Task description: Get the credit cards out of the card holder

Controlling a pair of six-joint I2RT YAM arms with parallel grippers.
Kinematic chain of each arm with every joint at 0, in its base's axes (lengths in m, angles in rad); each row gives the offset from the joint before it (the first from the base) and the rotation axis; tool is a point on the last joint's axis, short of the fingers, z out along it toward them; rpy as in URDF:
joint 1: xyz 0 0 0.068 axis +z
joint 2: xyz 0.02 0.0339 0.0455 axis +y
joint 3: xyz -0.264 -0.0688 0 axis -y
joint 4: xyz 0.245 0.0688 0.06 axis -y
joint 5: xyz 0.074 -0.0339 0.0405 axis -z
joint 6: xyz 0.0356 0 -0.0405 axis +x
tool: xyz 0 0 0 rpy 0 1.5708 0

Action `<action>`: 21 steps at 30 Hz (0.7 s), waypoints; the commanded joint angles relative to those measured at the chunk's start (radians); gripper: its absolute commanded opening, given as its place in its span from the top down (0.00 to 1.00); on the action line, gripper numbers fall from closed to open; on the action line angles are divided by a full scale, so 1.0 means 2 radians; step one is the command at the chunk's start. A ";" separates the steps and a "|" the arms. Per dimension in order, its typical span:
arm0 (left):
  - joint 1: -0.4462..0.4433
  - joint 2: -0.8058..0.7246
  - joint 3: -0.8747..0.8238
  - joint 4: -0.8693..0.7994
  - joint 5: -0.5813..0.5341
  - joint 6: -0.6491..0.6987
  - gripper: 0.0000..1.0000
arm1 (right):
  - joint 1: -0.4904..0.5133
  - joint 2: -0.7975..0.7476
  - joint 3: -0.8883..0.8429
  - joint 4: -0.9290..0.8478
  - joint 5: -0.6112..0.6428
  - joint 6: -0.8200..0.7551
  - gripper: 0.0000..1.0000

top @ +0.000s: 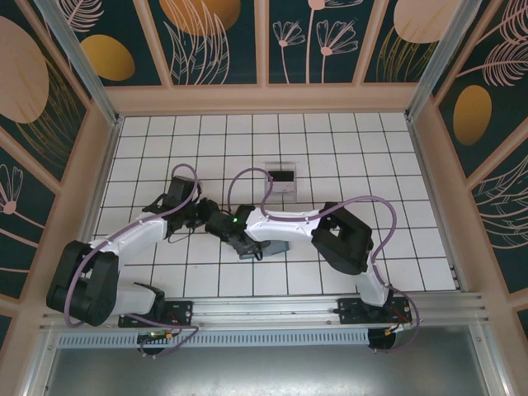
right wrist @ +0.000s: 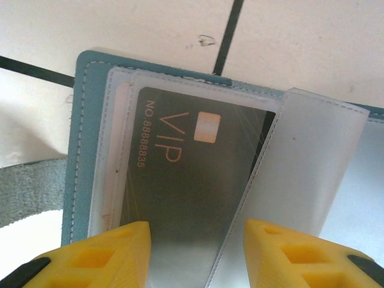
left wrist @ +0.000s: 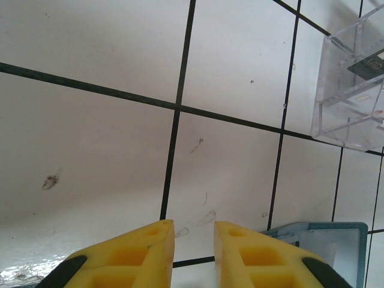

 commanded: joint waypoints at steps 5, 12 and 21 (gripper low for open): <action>0.002 0.010 0.021 -0.009 0.005 0.006 0.74 | 0.003 -0.021 0.004 -0.035 0.040 0.023 0.53; 0.002 0.013 0.024 -0.011 0.005 0.007 0.74 | 0.003 -0.024 -0.003 -0.055 0.062 0.029 0.52; 0.002 0.016 0.030 -0.015 0.003 0.005 0.74 | 0.001 -0.033 -0.007 -0.077 0.088 0.034 0.51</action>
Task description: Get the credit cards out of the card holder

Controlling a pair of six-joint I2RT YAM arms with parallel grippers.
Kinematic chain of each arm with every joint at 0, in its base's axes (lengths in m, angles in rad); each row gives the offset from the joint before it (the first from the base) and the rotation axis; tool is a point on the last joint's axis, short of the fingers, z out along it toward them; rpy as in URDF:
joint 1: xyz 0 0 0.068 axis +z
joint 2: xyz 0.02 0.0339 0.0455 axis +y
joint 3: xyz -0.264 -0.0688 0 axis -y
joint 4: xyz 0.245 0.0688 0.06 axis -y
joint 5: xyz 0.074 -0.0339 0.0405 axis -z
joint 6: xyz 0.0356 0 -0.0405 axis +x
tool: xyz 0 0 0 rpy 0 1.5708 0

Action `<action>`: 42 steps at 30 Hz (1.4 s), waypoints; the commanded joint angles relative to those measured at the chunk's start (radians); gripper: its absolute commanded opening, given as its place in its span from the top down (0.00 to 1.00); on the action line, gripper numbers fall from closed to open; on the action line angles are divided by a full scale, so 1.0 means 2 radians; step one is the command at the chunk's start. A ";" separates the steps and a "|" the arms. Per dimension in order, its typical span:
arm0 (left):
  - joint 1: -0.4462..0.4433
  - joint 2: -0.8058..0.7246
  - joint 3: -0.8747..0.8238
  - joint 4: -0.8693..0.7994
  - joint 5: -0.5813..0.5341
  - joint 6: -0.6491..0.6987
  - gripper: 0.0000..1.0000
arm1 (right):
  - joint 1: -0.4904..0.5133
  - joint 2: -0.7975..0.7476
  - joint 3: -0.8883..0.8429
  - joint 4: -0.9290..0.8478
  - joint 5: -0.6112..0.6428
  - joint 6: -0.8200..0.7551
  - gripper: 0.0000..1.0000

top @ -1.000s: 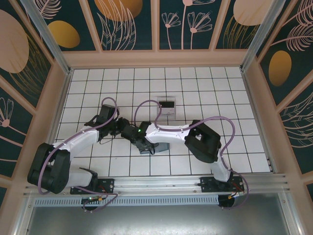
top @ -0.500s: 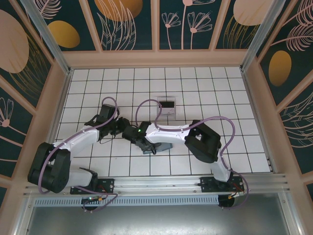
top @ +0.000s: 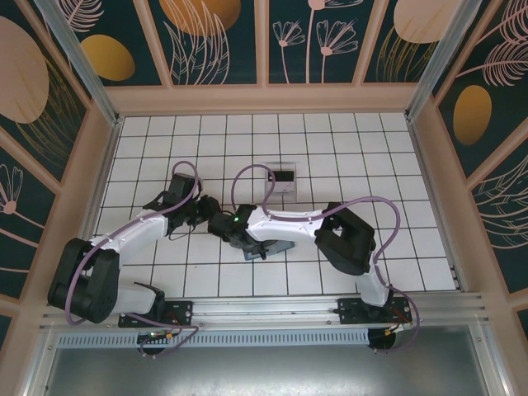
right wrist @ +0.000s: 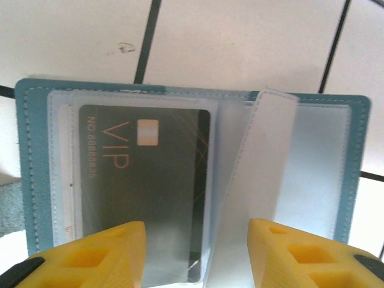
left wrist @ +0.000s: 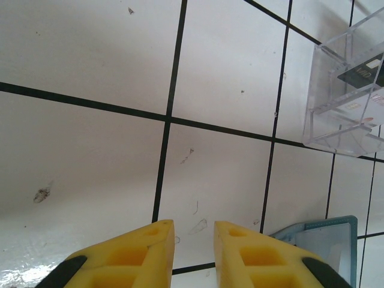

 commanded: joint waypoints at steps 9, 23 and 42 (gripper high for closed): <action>0.002 0.011 0.026 -0.022 0.006 0.014 0.74 | -0.009 -0.042 -0.030 -0.045 0.059 0.030 0.50; -0.042 0.010 0.039 -0.035 0.011 0.005 0.74 | -0.062 -0.127 -0.164 0.070 -0.007 0.009 0.49; -0.150 0.018 0.007 0.002 0.002 -0.077 0.78 | -0.143 -0.234 -0.214 0.185 -0.177 -0.045 0.49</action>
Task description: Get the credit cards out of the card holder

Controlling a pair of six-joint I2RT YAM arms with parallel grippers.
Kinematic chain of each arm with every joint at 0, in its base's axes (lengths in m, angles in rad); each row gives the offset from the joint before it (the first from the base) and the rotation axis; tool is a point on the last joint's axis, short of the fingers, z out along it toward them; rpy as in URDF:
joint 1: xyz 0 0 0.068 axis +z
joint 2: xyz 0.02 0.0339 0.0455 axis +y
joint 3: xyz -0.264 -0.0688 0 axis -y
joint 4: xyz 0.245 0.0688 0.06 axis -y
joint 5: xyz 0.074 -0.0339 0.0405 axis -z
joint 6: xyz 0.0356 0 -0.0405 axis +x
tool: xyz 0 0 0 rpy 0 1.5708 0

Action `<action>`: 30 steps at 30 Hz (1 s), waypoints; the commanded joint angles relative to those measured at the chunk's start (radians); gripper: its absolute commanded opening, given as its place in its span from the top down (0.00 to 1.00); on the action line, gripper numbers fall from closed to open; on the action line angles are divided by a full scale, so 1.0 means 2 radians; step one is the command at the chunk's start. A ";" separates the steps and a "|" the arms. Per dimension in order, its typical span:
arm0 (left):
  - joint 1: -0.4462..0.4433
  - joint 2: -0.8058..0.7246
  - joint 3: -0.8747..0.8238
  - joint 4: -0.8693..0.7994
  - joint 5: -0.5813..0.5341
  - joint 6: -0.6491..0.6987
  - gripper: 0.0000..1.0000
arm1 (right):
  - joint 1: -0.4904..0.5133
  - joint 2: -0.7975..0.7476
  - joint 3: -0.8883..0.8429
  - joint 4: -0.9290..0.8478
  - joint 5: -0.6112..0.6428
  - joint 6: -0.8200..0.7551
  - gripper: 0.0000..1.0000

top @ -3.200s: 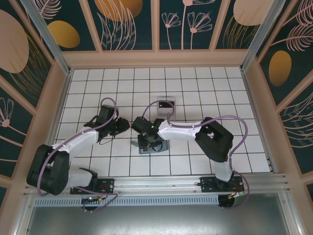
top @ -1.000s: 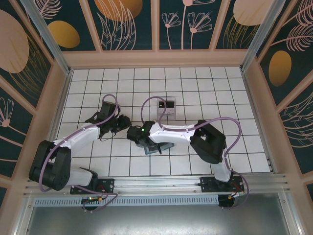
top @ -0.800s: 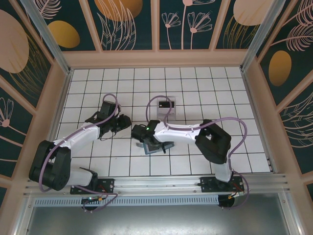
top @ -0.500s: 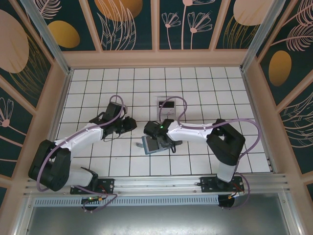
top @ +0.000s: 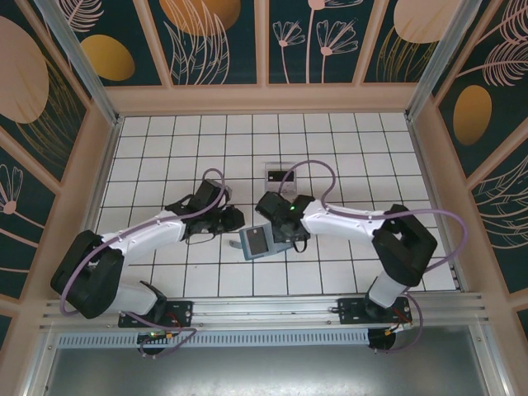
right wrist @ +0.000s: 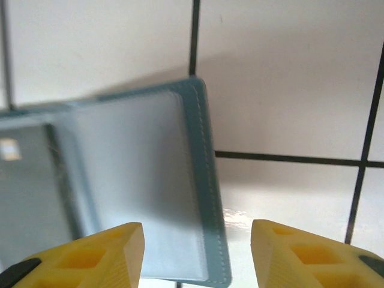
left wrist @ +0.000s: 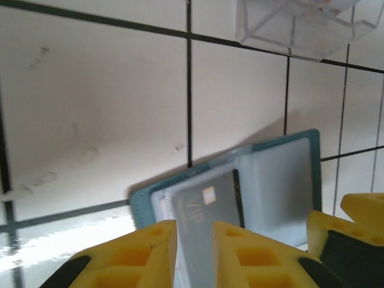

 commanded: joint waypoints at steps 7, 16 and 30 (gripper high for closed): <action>-0.041 -0.011 -0.045 0.038 -0.015 -0.064 0.82 | -0.057 -0.020 -0.006 0.124 -0.227 -0.050 0.54; -0.065 0.012 -0.059 0.064 -0.015 -0.086 0.84 | -0.091 0.022 -0.047 0.214 -0.349 -0.060 0.60; -0.067 0.046 -0.061 0.031 -0.039 -0.069 0.85 | -0.093 0.074 -0.067 0.250 -0.387 -0.066 0.60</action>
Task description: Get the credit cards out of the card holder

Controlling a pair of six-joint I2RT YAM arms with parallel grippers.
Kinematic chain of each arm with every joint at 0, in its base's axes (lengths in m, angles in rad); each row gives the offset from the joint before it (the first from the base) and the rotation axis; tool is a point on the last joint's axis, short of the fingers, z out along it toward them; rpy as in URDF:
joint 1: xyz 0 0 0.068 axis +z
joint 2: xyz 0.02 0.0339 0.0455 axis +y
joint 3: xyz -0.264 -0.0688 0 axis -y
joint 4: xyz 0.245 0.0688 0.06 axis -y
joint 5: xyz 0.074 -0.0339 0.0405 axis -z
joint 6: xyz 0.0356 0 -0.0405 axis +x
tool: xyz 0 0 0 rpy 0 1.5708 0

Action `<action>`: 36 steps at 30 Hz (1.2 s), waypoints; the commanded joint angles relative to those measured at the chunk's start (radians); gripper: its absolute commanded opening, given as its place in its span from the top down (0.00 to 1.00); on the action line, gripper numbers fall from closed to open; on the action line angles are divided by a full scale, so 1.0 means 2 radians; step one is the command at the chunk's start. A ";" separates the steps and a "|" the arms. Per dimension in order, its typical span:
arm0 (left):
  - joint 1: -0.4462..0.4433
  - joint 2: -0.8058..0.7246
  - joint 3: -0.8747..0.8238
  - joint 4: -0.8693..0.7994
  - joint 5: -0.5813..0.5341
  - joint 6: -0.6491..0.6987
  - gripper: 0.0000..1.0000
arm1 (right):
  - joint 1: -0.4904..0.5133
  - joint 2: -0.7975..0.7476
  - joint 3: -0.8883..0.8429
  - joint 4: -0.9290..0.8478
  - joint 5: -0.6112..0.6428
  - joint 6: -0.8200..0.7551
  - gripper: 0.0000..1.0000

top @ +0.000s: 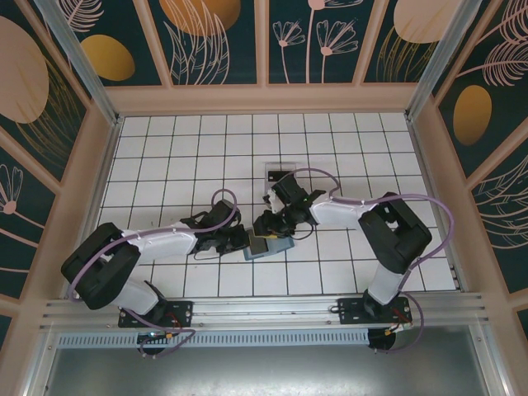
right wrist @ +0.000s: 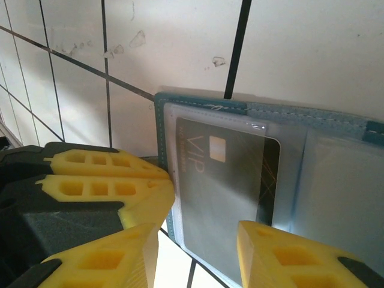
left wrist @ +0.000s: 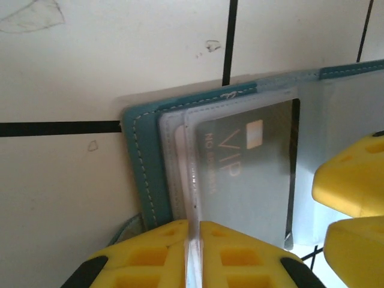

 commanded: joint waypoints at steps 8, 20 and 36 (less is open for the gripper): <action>-0.001 0.014 -0.007 -0.028 -0.018 0.012 0.86 | -0.002 0.022 -0.014 0.014 -0.004 -0.010 0.59; -0.002 0.019 -0.005 -0.037 -0.023 0.018 0.87 | -0.002 0.002 -0.001 -0.035 0.051 -0.020 0.57; -0.001 0.033 0.013 -0.081 -0.072 0.052 0.87 | -0.012 -0.032 -0.008 -0.032 0.046 -0.010 0.57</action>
